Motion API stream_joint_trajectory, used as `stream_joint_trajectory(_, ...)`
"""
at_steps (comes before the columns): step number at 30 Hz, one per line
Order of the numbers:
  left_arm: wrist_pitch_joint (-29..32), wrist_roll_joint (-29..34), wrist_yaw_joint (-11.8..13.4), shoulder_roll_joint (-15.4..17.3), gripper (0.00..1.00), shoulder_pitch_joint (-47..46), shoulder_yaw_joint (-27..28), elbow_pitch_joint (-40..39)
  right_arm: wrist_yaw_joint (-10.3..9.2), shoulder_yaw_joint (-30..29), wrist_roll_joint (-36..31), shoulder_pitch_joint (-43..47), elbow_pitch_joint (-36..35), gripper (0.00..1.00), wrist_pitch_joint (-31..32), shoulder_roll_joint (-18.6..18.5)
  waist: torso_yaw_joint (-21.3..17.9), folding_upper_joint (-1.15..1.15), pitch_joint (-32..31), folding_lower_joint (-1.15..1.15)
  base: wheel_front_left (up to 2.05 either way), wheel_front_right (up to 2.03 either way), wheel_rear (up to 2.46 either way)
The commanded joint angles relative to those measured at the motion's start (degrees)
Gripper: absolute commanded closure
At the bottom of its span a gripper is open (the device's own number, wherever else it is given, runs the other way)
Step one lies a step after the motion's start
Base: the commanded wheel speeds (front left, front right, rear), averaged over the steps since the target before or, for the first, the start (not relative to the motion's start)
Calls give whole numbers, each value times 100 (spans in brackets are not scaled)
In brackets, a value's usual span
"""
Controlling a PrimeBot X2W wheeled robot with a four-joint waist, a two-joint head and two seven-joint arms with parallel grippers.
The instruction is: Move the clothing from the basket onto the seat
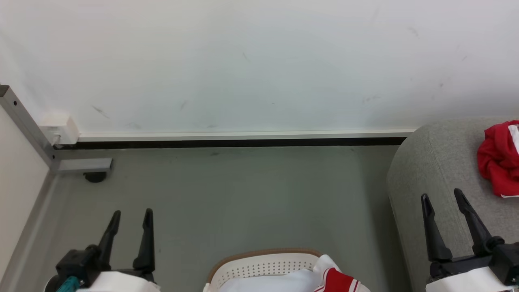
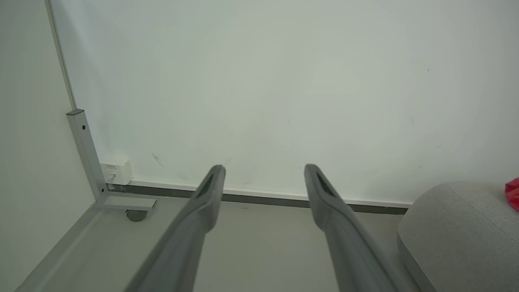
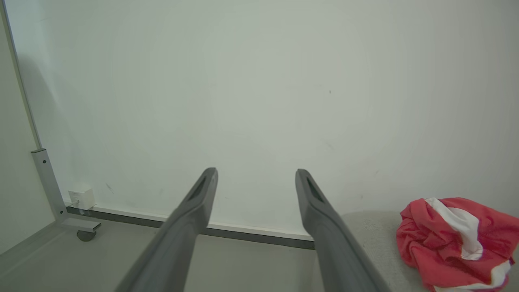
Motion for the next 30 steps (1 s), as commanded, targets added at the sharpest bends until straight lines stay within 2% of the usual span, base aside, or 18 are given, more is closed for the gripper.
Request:
stream_joint_trajectory(1, -3, 72, -42, -56, 0, 123, 109, -29, -13, -38, -41, 112, -77, 0, -17, 33, -17, 0, -4, 1, 0, 0, 0)
stream_joint_trajectory(12, -4, 554, -425, -497, 0, 90, 569, -7, -13, -53, -194, 187, -150, 0, -18, 156, -82, 0, 48, 1, 0, 0, 0)
stream_joint_trajectory(30, -4, 874, -742, -742, 0, 1, 871, 88, -13, -19, -181, 79, -37, 0, -19, 182, -144, 0, 72, 1, 0, 0, 0)
